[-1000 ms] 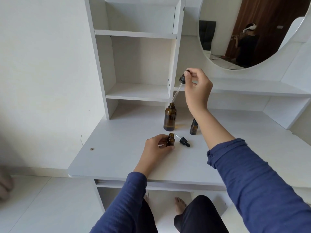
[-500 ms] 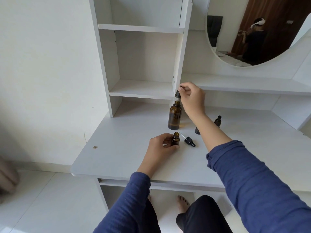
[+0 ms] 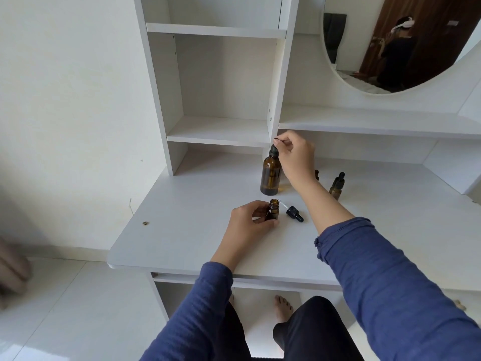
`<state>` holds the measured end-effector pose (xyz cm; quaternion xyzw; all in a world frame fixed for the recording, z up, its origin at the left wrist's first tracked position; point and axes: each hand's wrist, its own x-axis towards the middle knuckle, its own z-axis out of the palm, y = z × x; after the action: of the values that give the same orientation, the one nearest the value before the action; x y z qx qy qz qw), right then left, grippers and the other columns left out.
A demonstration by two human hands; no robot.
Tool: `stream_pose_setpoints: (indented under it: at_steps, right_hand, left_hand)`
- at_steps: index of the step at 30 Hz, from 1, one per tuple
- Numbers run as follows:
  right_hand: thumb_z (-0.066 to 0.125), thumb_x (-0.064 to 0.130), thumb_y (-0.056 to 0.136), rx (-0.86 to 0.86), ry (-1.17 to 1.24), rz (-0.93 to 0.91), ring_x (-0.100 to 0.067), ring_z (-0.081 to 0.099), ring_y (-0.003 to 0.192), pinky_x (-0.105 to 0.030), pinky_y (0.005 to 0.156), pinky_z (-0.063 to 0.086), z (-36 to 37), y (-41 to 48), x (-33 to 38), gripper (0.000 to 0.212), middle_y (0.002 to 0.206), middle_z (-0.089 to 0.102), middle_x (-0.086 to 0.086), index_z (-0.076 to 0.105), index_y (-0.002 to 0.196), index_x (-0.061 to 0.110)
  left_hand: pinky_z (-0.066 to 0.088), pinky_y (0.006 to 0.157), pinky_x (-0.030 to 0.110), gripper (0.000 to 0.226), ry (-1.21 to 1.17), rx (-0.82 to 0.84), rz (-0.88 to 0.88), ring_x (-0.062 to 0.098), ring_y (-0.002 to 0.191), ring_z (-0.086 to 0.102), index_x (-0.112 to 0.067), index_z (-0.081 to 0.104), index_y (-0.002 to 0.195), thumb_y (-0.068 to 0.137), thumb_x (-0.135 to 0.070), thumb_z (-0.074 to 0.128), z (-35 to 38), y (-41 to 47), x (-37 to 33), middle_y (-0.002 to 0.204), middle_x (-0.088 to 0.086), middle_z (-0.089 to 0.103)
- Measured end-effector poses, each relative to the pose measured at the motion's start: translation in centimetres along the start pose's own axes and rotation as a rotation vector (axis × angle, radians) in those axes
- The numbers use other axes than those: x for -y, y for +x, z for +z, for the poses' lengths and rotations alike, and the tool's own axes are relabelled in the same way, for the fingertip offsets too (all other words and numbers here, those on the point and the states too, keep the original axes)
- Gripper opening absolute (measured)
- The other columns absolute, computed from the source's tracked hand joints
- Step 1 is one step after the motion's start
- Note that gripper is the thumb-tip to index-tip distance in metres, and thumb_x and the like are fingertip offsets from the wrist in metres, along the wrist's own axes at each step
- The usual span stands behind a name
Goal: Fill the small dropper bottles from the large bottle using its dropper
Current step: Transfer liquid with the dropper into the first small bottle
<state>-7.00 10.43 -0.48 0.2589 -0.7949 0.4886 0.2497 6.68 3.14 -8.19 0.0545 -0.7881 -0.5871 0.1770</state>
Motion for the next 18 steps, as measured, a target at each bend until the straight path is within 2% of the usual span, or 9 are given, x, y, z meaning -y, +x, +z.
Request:
stream_pose_setpoints:
  at_steps: [5, 10, 14, 18]
  right_hand:
    - [0.058, 0.007, 0.086, -0.012, 0.007, 0.002, -0.014, 0.053, 0.07, -0.002, 0.06, 0.036, 0.18, 0.02, 0.04, 0.009, 0.074, 0.059, 0.0, 0.062, 0.08, 0.003]
    - [0.058, 0.007, 0.086, -0.034, 0.01, 0.009, -0.016, 0.055, 0.07, -0.016, 0.06, 0.035, 0.37, -0.17, 0.0, 0.009, 0.074, 0.064, -0.005, 0.062, 0.079, 0.003]
    - [0.058, 0.008, 0.087, -0.067, 0.04, 0.021, -0.009, 0.058, 0.072, -0.008, 0.061, 0.04, 0.31, -0.62, -0.02, 0.01, 0.08, 0.069, -0.006, 0.067, 0.085, 0.004]
    - [0.056, 0.01, 0.088, -0.034, 0.035, 0.029, -0.012, 0.059, 0.077, -0.013, 0.069, 0.041, 0.05, -0.44, 0.14, 0.012, 0.087, 0.07, -0.008, 0.066, 0.091, 0.004]
  left_hand:
    - [0.047, 0.072, 0.002, 0.029, -0.002, -0.004, -0.001, -0.001, 0.079, 0.06, -0.009, 0.066, 0.102, 0.075, -0.001, 0.071, 0.0, -0.03, -0.01, 0.088, -0.003, 0.064]
    - [0.046, 0.071, 0.002, 0.028, 0.001, 0.003, 0.001, -0.006, 0.075, 0.06, -0.011, 0.066, 0.101, 0.075, -0.001, 0.072, -0.01, -0.03, -0.07, 0.086, -0.006, 0.064]
    - [0.045, 0.07, 0.0, 0.028, 0.002, 0.001, 0.003, -0.017, 0.07, 0.057, -0.009, 0.067, 0.101, 0.075, -0.001, 0.071, 0.01, 0.01, 0.04, 0.084, -0.008, 0.063]
    - [0.045, 0.071, 0.001, 0.028, -0.001, 0.004, 0.002, -0.018, 0.07, 0.057, -0.008, 0.067, 0.102, 0.075, -0.001, 0.071, 0.02, 0.05, 0.0, 0.084, -0.009, 0.063]
